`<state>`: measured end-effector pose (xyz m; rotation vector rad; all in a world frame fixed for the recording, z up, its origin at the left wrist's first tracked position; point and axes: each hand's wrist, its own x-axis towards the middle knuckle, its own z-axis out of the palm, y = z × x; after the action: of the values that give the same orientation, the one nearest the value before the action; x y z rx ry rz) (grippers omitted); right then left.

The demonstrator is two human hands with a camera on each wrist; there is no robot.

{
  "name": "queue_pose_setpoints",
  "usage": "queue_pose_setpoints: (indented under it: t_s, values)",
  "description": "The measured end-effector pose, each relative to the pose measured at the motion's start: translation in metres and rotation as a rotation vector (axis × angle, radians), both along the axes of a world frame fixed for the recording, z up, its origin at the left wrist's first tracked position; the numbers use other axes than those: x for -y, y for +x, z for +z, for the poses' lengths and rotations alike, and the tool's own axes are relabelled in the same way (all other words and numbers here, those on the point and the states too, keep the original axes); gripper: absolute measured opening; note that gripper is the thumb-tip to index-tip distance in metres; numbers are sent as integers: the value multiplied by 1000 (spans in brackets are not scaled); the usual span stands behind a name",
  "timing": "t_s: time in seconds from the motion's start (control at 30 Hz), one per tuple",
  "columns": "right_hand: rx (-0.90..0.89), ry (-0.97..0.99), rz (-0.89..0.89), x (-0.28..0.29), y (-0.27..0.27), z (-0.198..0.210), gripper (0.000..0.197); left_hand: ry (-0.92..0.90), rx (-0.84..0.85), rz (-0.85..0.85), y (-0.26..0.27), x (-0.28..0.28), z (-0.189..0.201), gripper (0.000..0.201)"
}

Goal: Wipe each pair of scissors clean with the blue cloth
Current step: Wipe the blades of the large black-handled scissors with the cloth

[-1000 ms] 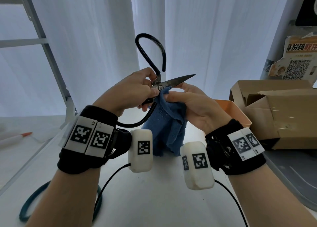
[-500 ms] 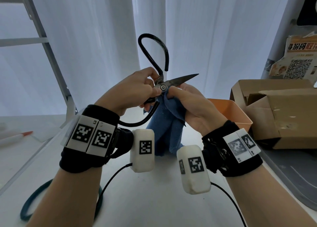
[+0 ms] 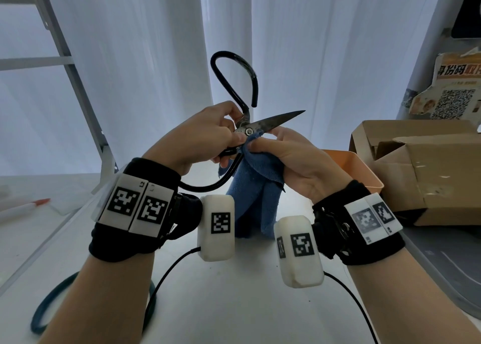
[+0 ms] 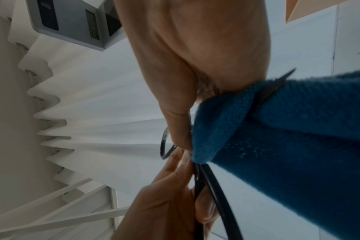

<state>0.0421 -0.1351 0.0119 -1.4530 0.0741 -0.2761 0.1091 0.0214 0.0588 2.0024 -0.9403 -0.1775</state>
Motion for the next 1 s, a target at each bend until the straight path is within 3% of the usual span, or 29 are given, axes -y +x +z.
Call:
queue_pose_setpoints:
  t_s: [0.23,0.73,1.0]
  values:
    - [5,61,117,7,-4,3,47,-9,-14,20,3,-5,1,11]
    - [-16,-39,1,1,-3,2,47,8,12,17,2,-1,-1,11]
    - [5,42,46,1,-6,4,46,5,18,25,2,-1,-1,12]
